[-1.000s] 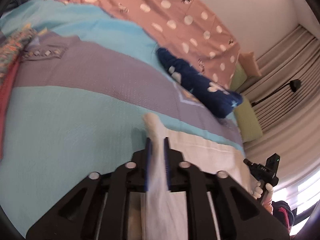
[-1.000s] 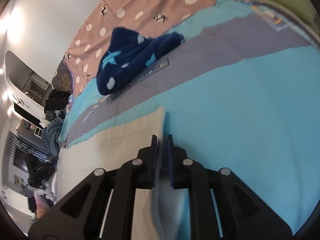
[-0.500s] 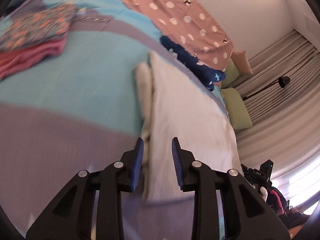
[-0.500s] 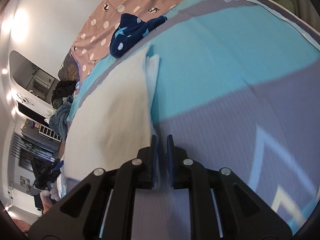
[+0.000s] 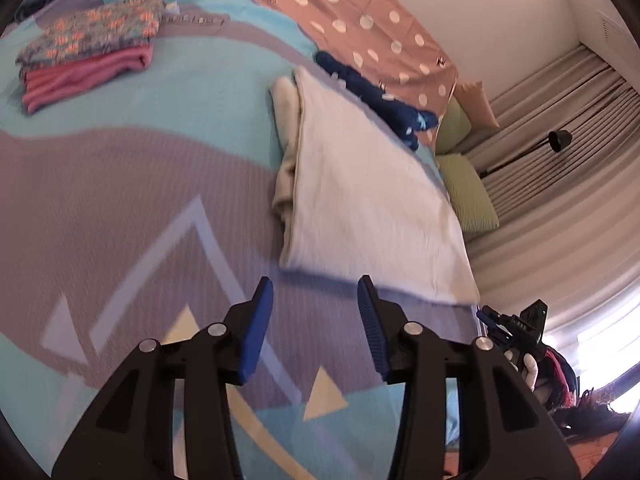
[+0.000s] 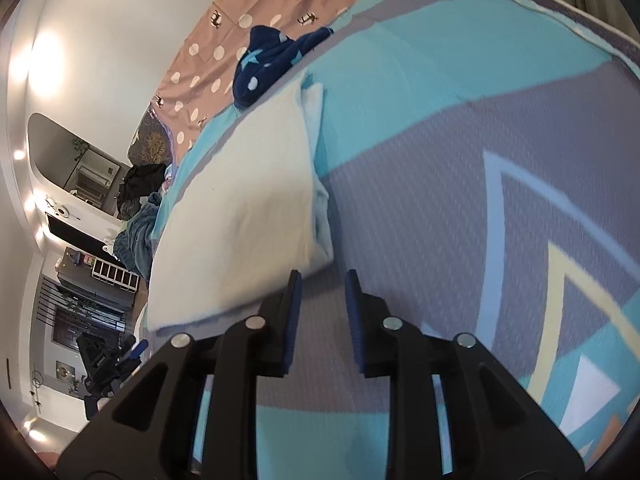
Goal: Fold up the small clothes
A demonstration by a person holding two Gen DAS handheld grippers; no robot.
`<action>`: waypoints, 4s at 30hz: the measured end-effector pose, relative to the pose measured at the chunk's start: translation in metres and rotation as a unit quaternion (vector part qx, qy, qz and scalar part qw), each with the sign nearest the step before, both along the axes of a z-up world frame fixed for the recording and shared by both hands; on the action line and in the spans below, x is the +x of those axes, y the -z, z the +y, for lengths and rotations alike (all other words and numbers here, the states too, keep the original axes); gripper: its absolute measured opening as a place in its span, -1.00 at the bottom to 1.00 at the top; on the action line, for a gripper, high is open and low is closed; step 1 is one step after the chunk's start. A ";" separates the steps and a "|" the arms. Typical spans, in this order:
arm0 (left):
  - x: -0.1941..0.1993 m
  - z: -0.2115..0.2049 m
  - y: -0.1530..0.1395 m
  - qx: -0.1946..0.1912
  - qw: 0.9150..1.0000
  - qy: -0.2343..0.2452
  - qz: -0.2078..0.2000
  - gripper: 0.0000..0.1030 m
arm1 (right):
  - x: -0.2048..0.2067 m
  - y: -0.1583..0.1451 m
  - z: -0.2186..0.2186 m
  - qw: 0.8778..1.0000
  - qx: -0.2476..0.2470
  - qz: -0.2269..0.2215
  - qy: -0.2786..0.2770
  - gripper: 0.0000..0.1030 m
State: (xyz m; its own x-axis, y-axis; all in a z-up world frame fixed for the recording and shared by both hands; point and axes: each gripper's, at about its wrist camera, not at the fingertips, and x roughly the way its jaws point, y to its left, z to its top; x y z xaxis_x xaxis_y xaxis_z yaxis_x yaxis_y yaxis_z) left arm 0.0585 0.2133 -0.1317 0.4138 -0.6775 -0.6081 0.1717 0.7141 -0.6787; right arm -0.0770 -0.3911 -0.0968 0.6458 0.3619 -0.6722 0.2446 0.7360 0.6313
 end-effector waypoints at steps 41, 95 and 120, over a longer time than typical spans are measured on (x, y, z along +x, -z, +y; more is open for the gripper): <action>0.113 -0.348 -0.055 0.146 0.960 0.240 -0.008 -0.14 | 0.008 0.035 0.008 0.988 0.111 -0.072 0.084 -0.93; 0.112 -0.579 -0.055 0.298 0.888 0.310 -0.165 -0.67 | -0.025 0.018 0.022 0.999 0.030 -0.044 -0.001 -0.82; 0.051 -0.240 -0.094 0.284 0.925 0.066 -0.246 0.54 | -0.006 -0.104 0.176 0.906 -0.392 -0.159 0.025 0.02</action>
